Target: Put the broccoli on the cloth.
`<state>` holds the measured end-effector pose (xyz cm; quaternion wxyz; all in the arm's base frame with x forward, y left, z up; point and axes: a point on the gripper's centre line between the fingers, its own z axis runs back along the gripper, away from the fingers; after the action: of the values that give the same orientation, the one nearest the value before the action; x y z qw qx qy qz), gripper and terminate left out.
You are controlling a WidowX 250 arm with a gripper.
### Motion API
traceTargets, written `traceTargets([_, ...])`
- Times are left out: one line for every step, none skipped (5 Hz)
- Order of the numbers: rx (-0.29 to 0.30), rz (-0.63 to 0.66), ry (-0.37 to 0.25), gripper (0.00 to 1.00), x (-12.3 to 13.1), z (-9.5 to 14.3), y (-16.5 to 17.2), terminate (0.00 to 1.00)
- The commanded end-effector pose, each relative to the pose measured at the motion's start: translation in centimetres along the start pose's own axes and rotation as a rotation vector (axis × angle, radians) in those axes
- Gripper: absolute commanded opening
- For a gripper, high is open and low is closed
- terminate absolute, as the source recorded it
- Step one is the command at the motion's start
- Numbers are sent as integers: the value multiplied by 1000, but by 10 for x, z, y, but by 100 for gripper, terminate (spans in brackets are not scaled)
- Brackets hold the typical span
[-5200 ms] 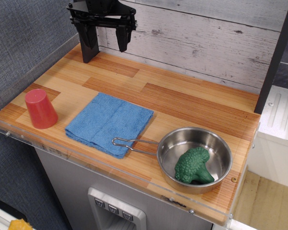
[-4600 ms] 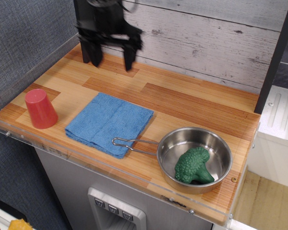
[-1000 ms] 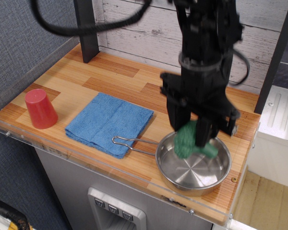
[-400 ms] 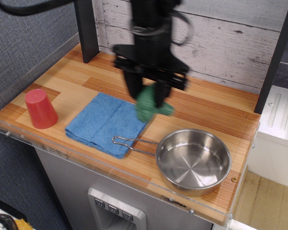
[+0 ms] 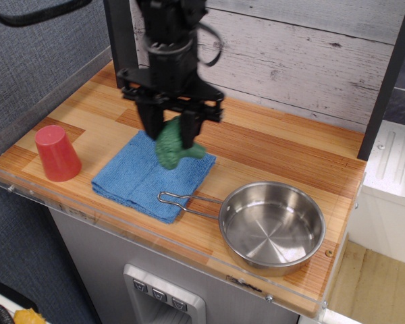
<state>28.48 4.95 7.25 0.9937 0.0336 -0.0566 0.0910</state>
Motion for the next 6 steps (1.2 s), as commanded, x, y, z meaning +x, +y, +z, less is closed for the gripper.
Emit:
traceTargets([54, 103, -11, 0, -10, -3, 35, 0])
traceTargets([75, 98, 24, 0, -13, -13, 34, 0])
traceTargets([77, 90, 38, 0, -17, -17, 33, 0])
traceTargets([57, 138, 74, 100, -21, -18, 35, 0])
traceTargets([44, 138, 71, 100, -22, -13, 35, 0])
traceTargets([71, 168, 69, 100, -21, -4, 33, 0])
